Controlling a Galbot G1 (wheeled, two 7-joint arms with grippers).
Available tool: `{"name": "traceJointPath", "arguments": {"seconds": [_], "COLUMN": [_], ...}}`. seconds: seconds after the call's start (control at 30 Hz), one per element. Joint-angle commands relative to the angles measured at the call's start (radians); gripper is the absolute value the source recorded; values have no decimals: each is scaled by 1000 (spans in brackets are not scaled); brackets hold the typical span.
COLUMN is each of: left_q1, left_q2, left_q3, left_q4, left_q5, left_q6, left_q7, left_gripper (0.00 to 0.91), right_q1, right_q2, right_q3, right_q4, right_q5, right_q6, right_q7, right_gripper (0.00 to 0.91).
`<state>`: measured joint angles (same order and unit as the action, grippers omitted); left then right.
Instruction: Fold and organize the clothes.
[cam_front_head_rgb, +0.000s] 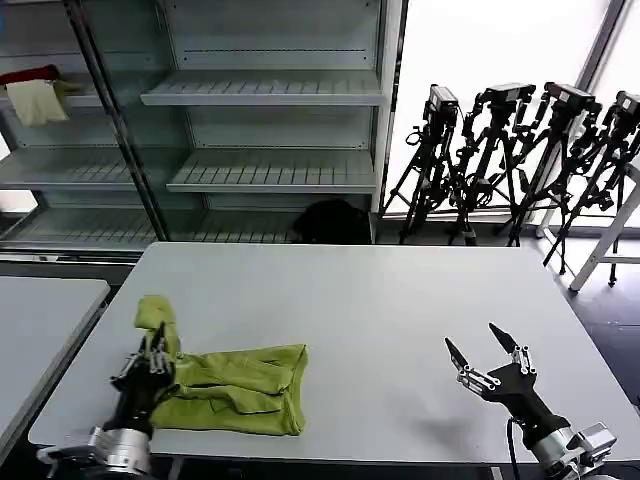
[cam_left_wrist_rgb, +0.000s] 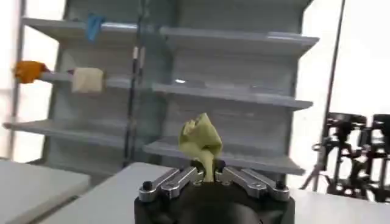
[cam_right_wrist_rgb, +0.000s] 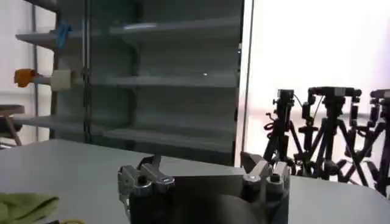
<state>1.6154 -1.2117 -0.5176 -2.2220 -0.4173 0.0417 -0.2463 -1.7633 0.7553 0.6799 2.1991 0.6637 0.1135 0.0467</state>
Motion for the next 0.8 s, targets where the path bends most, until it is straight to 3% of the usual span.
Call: {"name": "traceJointPath", "arguments": {"seconds": [0.03,0.3,0.8], "left_q1": [5,47,-23], "left_q2": [-17,-8,-28], "left_q3": [244,288,328], "left_q4": [38,77,135], "left_q5": [165,214,250], "left_q6": [-114,-159,-129], "left_q7": [61,83,82], "left_gripper": [0,10,20], "right_q1": [2,12,19], "right_q2": [2,0,5], "right_q3": [-1,-11,-20], "right_q4": [1,-9,-7], "right_q5": [0,-1,-5], "right_q6": [0,3,11], "right_q7": [0,0,-1], "right_gripper": [907,907,907]}}
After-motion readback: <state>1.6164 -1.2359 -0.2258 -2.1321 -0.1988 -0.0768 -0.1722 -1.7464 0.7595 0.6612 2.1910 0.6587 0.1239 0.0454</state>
